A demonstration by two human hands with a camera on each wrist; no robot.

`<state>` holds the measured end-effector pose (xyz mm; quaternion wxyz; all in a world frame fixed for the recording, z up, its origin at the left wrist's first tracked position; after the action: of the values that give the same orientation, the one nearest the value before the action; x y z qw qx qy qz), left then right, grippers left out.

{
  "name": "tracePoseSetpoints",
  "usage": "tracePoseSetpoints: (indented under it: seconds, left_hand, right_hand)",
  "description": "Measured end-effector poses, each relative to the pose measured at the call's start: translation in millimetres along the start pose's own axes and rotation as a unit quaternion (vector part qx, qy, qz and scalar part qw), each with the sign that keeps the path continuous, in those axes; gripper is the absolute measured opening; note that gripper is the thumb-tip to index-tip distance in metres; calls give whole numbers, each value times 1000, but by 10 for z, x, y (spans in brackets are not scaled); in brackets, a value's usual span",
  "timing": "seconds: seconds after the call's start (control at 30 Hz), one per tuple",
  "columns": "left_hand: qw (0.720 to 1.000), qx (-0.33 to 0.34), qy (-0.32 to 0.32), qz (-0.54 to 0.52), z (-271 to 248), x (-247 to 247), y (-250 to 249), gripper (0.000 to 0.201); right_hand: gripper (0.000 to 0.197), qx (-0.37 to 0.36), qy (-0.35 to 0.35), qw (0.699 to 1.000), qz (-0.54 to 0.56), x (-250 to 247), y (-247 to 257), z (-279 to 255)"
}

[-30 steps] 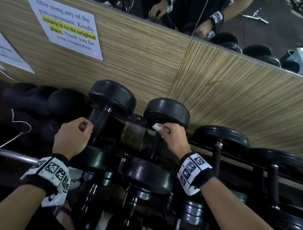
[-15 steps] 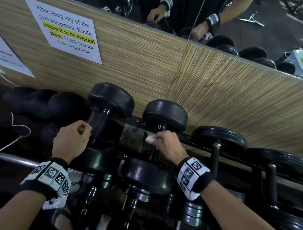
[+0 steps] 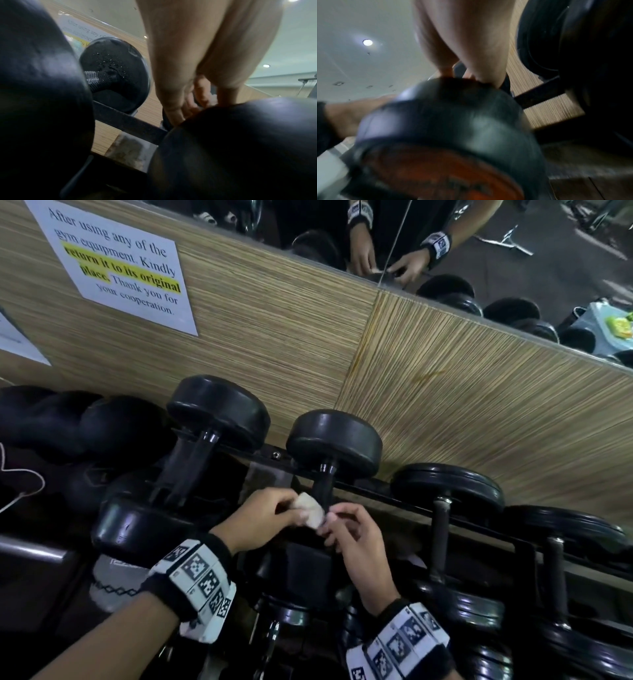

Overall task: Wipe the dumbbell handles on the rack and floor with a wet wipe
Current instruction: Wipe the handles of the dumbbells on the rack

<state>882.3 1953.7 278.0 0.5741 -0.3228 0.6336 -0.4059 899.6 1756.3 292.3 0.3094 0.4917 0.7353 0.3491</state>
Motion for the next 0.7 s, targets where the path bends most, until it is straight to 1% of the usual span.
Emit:
tracePoseSetpoints:
  seconds: [0.03, 0.07, 0.1, 0.13, 0.17, 0.27, 0.33, 0.37, 0.4, 0.47, 0.5, 0.53, 0.57, 0.6, 0.67, 0.7]
  left_hand:
    - [998, -13, -37, 46, 51, -47, 33, 24]
    - [993, -23, -71, 92, 107, -89, 49, 33]
    - [986, -30, -92, 134, 175, -123, 48, 40]
    - [982, -31, -101, 157, 252, -139, 39, 43]
    - [982, -30, -93, 161, 338, -142, 19, 41]
    - [989, 7, -25, 144, 558, -57, -15, 32]
    - [987, 18, 19, 157, 564, 0, -17, 25]
    - [984, 21, 41, 172, 515, 9, -4, 28]
    - [979, 26, 66, 190, 446, 19, 13, 35]
    - [968, 19, 145, 201, 301, 30, 60, 44]
    - [964, 9, 185, 190, 260, 14, 77, 43]
    - [963, 2, 208, 173, 257, 2, 111, 40]
    - [966, -5, 209, 154, 289, -20, 128, 38]
    - [974, -11, 185, 130, 353, -38, 138, 37]
    - [992, -13, 85, 92, 544, -71, 118, 36]
    - [995, -11, 42, 85, 642, -96, 95, 34]
  right_hand:
    - [9, -10, -56, 998, 18, 36, -67, -22]
    - [16, -21, -106, 994, 23, 84, -133, -37]
    - [23, -30, -142, 989, 23, 131, -184, -39]
    - [28, -34, -162, 986, 24, 164, -216, -31]
    - [31, -32, -169, 985, 26, 181, -224, -19]
    - [32, -31, -161, 986, 34, 166, -221, 0]
    - [32, -36, -160, 986, 36, 161, -225, 0]
    - [32, -39, -163, 985, 36, 164, -230, -2]
    - [33, -42, -165, 985, 35, 168, -233, -2]
    - [33, -45, -166, 985, 35, 171, -237, 7]
    - [33, -46, -165, 985, 36, 170, -238, 11]
    - [33, -46, -165, 984, 37, 169, -242, 15]
    - [33, -47, -166, 984, 39, 167, -243, 14]
    - [33, -48, -167, 984, 40, 166, -244, 12]
    - [33, -50, -168, 984, 40, 165, -239, 5]
    - [33, -50, -168, 984, 39, 163, -238, 2]
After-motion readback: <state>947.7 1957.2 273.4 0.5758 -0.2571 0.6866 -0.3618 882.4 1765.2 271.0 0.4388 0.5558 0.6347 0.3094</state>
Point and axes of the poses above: each hand's wrist, its own z-axis towards the middle knuckle, its own x-axis out of the palm, y = z × x, the point moved 1 cm from there along z, towards the middle knuckle, and after that the axes turned 15 degrees about x, right-handed, at the moved point
